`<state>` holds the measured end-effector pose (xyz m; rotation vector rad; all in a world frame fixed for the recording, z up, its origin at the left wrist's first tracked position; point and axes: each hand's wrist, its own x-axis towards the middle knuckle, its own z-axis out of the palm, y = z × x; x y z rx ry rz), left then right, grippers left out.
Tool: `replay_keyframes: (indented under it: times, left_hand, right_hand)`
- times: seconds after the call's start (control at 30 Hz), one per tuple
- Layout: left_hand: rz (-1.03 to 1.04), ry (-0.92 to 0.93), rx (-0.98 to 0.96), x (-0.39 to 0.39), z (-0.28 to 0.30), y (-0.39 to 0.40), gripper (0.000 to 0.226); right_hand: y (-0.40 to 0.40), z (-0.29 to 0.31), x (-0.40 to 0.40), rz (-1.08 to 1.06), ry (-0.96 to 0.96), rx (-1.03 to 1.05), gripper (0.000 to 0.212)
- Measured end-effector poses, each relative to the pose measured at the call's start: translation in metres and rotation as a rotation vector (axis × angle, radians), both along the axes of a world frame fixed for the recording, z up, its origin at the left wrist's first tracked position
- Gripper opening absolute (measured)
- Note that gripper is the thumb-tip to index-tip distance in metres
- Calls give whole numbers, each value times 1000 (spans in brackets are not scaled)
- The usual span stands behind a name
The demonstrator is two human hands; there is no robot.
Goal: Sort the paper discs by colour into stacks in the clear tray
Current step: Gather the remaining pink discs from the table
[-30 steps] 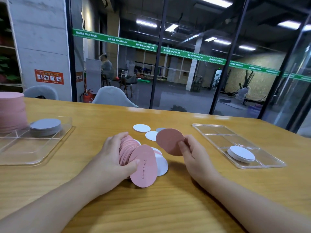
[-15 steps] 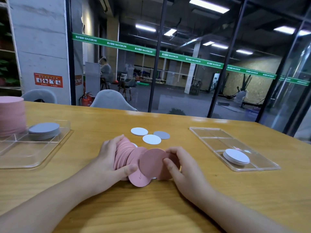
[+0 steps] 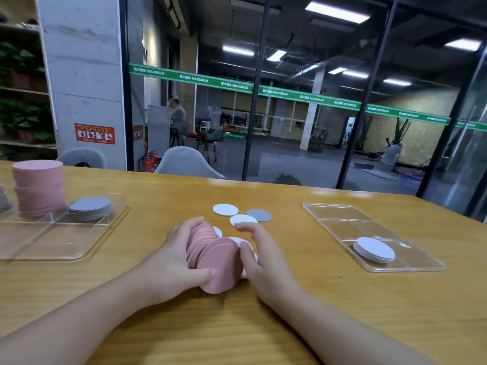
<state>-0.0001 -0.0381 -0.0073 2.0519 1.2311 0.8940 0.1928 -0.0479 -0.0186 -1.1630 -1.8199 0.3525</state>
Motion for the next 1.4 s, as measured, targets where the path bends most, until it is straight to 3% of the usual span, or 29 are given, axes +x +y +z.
replay_keyframes:
  times: [0.1,0.2,0.5,0.7,1.03,1.23,1.4]
  left_hand:
    - [-19,34,-54,-12,5,-5,92]
    - [3,25,-82,-17,7,-7,95]
    - [46,58,-55,-29,3,-14,97]
    - [66,79,-70,-40,9,-12,106]
    - [70,67,-65,-38,8,-13,102]
    - [71,70,-62,-39,8,-14,101]
    - [76,67,-64,-40,7,-14,99]
  right_hand:
    - [17,-1,11,-172,-37,5,22]
    - [31,1,16,-254,0,-136,19]
    - [33,4,15,-165,-160,-353,18]
    - [35,31,6,-194,-213,-656,26]
    - [37,43,6,-203,-279,-752,23]
    - [33,38,12,-123,-177,-693,17]
    - [30,35,16,-105,81,-669,23]
